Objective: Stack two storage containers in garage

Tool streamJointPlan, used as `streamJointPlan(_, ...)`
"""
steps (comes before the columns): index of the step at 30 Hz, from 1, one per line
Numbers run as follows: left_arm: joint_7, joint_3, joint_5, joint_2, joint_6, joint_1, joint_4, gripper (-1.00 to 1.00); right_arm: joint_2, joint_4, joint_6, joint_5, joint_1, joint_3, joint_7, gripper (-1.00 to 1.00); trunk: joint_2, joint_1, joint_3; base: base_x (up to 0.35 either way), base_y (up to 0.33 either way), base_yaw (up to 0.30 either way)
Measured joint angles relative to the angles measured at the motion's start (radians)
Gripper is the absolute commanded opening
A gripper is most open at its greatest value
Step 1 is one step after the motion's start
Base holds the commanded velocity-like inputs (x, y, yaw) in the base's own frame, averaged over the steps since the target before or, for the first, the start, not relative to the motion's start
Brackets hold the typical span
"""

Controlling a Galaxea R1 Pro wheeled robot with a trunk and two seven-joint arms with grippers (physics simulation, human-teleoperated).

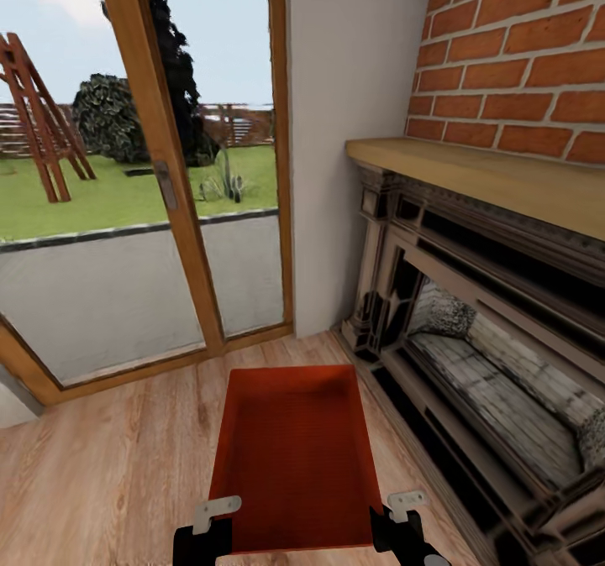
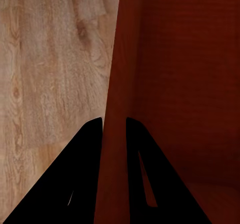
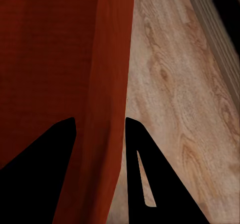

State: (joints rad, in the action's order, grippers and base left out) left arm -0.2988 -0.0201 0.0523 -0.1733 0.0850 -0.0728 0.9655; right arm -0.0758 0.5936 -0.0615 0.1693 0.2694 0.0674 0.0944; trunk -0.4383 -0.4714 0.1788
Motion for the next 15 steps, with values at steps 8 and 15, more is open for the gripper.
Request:
streamJointPlan(8, 0.000, 0.000, 0.000, 0.000, 0.000, 0.000, 0.000, -1.00, 0.000, 0.000, 0.000, 0.000, 0.000, 0.000, 0.000, -1.00, 0.040, 0.022, -0.018, 0.000, 0.000, 0.295)
streamJointPlan(15, 0.000, 0.000, 0.000, 0.000, 0.000, 0.000, 0.000, -1.00, 0.000, 0.000, 0.000, 0.000, 0.000, 0.000, 0.000, -1.00, 0.040, 0.022, -0.018, 0.000, 0.000, 0.295)
